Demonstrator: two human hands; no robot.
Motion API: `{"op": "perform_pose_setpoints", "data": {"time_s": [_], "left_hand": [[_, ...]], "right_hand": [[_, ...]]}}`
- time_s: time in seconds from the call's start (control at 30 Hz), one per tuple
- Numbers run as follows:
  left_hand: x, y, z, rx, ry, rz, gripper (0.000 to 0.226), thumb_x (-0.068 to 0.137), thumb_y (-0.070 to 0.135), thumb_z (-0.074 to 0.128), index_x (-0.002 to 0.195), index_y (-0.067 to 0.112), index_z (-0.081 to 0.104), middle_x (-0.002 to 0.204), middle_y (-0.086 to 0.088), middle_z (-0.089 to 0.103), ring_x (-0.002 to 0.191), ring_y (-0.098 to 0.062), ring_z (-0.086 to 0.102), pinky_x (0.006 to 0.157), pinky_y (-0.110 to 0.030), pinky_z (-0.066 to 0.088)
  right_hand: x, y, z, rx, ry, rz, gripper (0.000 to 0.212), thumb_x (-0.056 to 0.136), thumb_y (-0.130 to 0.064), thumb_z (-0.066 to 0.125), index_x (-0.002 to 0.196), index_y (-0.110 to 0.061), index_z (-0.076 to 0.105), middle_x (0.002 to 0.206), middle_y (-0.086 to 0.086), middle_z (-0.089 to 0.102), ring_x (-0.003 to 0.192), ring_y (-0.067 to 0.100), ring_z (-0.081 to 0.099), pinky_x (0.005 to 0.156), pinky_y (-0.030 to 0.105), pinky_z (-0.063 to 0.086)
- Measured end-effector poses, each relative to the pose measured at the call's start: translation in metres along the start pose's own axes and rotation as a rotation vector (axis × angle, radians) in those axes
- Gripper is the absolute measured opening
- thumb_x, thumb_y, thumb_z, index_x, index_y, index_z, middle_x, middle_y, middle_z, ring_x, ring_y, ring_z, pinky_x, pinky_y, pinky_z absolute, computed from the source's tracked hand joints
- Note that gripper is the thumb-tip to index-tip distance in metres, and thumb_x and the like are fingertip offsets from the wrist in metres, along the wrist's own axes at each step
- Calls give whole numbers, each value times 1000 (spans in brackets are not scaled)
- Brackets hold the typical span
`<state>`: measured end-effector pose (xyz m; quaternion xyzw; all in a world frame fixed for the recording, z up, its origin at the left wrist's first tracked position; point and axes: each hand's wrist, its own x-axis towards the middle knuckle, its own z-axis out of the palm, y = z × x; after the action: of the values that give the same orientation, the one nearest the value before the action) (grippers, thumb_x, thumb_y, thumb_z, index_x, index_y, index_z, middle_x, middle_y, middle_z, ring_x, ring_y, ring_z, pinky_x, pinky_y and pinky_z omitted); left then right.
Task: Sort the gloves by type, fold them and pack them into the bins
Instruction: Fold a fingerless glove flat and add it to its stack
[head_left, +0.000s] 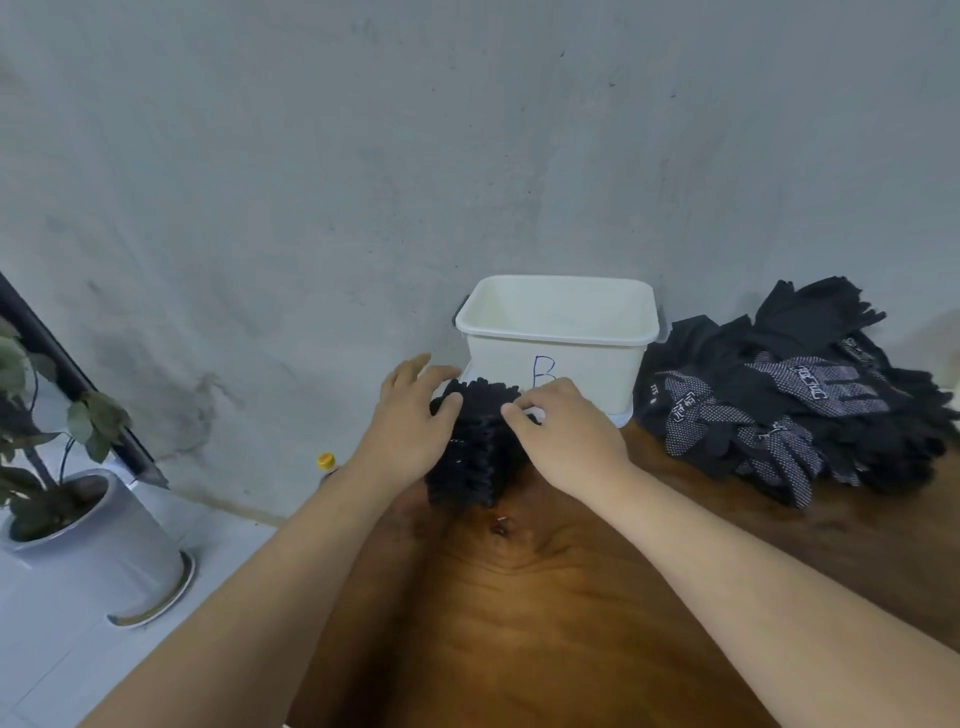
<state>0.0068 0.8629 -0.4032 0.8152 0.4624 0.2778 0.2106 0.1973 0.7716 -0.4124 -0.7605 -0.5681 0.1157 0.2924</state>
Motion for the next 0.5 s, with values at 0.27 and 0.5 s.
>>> {"op": "perform_pose_setpoints", "data": {"time_s": [0.27,0.5], "left_hand": [[-40,62,11,-7,6,125,33,108,21,51,136,28,65,153,9,49,147,-13,28,112,-19,22],[-68,124,60,-48,-121,212,33,106,22,53,137,29,63,149,12,52,146,-12,30,112,-24,25]], "right_hand": [[-56,35,-60,35,84,-8,20,99,-41,59,114,-42,71,134,-20,59,117,16,64,93,37,50],[-110,91,-121,22,186,19,25,98,-40,64,121,-38,73,134,-18,59,114,13,64,94,34,50]]}}
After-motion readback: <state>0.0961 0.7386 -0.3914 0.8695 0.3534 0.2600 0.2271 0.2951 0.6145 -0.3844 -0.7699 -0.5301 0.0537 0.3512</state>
